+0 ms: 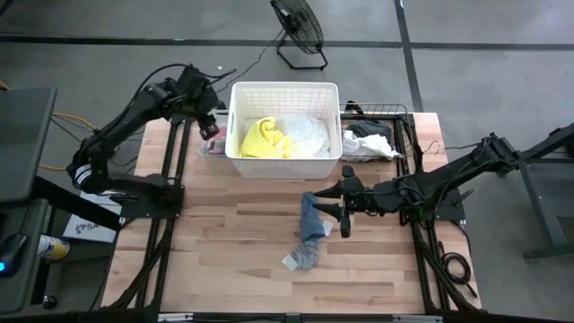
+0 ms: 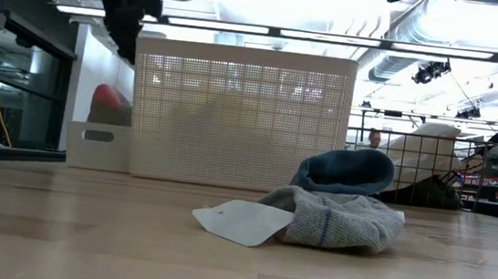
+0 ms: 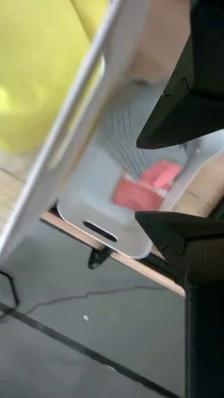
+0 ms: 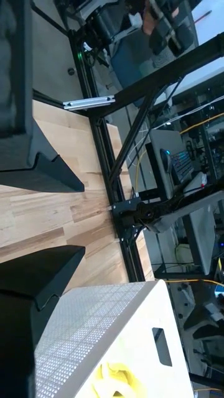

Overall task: Pick & Place Cloths
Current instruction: Put the pink and gray sock into the white bin

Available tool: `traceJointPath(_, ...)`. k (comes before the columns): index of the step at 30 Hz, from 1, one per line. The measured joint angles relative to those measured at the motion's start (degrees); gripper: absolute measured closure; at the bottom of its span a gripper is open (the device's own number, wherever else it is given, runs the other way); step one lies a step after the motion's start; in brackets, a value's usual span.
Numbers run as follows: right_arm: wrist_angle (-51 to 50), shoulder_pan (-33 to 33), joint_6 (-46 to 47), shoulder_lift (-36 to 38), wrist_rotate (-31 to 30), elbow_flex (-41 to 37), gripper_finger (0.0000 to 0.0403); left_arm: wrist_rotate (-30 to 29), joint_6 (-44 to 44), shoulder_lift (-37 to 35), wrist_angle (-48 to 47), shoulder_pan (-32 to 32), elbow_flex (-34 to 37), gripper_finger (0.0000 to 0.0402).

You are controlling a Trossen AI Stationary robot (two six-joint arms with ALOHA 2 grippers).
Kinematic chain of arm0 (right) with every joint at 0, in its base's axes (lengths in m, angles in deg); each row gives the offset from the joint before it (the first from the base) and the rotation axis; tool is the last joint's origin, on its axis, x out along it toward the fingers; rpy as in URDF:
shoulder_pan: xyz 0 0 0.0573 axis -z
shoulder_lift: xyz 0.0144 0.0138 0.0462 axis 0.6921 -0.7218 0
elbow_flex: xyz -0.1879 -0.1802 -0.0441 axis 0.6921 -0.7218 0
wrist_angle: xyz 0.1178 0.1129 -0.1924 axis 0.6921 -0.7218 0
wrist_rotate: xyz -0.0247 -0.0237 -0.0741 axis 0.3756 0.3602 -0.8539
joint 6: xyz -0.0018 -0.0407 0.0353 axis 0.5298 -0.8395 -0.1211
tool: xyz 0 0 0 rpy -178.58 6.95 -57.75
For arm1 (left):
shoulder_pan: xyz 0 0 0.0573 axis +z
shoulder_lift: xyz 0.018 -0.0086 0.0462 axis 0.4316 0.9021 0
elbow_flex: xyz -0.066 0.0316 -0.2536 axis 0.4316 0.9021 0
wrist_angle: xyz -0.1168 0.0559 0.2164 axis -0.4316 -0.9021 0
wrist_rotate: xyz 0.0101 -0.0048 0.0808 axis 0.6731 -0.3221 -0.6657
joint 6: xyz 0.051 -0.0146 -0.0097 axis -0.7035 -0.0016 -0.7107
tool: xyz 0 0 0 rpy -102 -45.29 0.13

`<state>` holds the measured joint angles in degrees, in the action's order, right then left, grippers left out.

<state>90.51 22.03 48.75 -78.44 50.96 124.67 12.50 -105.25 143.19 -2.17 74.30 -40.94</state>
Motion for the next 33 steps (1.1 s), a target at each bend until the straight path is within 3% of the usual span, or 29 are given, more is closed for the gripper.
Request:
traceJointPath(7,0.00,0.00,0.18,0.00,0.00,0.00,0.0263,6.05,3.36,-4.69,-0.10,0.00,-0.02,0.0233)
traceJointPath(12,0.00,0.01,0.19,0.00,0.00,0.00,0.0263,6.71,4.27,-6.76,-0.87,0.00,-0.04,0.0233)
traceJointPath(21,-1.09,0.01,0.19,0.00,0.00,0.00,0.0263,15.56,2.02,-6.98,-8.41,-0.56,2.19,0.0241)
traceJointPath(25,-1.27,0.01,0.21,0.00,0.00,-0.02,0.0263,15.27,0.74,-7.03,-9.20,-1.89,6.87,0.0277)
traceJointPath(31,-1.29,0.01,0.26,0.00,0.00,-0.02,0.0263,14.62,-2.03,-7.22,-7.86,-3.83,14.09,0.0380)
traceJointPath(33,-1.27,-0.01,0.41,0.00,0.00,-0.02,0.0263,13.85,-2.55,-7.20,-7.47,-4.55,16.13,0.0394)
